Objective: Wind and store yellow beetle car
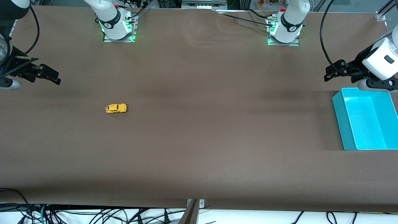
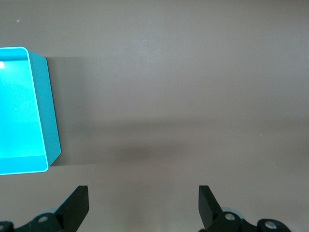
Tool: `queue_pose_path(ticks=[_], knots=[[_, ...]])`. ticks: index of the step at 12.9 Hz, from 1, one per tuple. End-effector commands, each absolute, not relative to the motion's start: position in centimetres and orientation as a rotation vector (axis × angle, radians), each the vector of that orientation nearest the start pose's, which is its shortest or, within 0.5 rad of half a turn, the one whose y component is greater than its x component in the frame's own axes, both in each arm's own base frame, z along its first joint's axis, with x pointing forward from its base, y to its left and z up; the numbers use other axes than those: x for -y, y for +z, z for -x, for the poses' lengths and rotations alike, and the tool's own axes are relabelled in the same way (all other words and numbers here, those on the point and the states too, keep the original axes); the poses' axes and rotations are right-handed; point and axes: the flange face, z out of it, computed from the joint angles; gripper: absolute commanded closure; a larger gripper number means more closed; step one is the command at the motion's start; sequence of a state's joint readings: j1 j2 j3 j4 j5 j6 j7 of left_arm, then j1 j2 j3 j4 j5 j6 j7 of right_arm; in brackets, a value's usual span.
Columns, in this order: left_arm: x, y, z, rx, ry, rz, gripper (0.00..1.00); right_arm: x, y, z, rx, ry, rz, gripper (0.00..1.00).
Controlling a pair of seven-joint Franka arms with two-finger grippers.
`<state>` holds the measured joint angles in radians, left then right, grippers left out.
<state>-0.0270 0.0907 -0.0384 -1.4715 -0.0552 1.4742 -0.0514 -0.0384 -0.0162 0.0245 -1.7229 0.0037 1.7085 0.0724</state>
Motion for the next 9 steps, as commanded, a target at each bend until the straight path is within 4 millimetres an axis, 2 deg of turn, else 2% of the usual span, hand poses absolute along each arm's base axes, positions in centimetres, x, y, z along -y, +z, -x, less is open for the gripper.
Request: queue_pose_path(ticks=[1, 9], knots=[[3.93, 61.55, -57.29, -0.053, 0.126, 3.185, 0.0, 0.87, 57.76, -56.15, -0.128, 0.008, 3.122, 0.0], [3.93, 61.46, -57.33, -0.053, 0.128, 3.185, 0.0, 0.78, 57.45, -55.97, -0.127, 0.048, 3.122, 0.0]])
